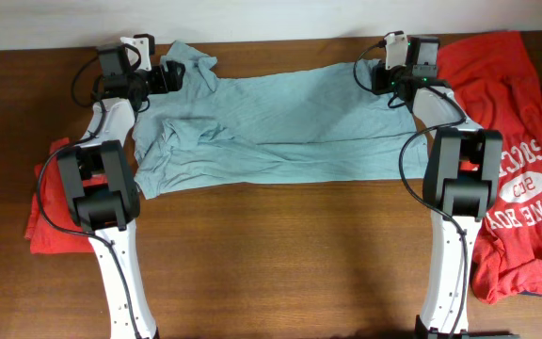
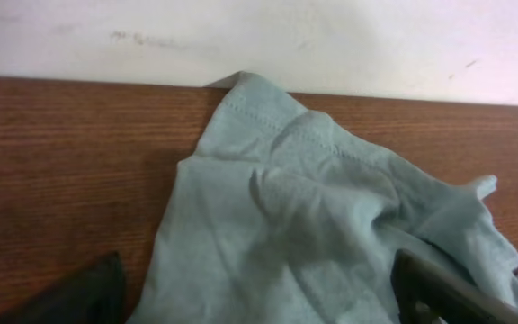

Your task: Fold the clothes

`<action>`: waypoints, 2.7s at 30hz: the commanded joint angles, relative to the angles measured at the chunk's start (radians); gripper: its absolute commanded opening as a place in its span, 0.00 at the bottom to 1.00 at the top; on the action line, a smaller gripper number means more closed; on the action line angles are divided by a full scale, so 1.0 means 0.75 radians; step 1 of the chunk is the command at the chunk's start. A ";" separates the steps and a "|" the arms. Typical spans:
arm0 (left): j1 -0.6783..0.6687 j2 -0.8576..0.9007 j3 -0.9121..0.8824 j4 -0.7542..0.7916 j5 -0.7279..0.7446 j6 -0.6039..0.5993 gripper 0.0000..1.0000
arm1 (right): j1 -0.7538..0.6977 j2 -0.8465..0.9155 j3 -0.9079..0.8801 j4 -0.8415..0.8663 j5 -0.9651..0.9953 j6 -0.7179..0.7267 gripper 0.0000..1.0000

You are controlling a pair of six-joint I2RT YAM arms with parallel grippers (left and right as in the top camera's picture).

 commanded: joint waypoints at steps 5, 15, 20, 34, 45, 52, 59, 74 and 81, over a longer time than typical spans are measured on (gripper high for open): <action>-0.035 0.056 0.013 -0.083 -0.019 0.067 0.40 | 0.007 0.025 0.001 -0.041 0.012 0.011 0.04; -0.032 0.055 0.016 -0.086 -0.019 0.066 0.00 | 0.007 0.025 0.001 -0.053 0.012 0.011 0.04; -0.032 0.029 0.062 -0.087 0.024 0.066 0.00 | 0.004 0.011 0.003 -0.053 0.012 0.012 0.04; -0.032 -0.151 0.098 -0.323 0.051 0.056 0.00 | -0.065 -0.166 0.010 -0.210 0.048 0.177 0.04; 0.009 -0.304 0.098 -0.584 0.036 0.056 0.00 | -0.153 -0.351 0.011 -0.462 0.048 0.176 0.04; 0.021 -0.366 0.098 -0.724 0.041 0.056 0.00 | -0.160 -0.387 0.011 -0.606 0.047 0.176 0.04; 0.021 -0.435 0.098 -0.913 0.042 0.056 0.00 | -0.177 -0.404 0.023 -0.821 0.047 0.176 0.04; 0.021 -0.451 0.098 -1.488 0.096 0.067 0.00 | -0.188 -0.475 0.024 -1.239 0.304 0.176 0.04; 0.021 -0.451 0.098 -1.696 0.002 0.068 0.00 | -0.188 -0.475 0.024 -1.345 0.354 0.171 0.04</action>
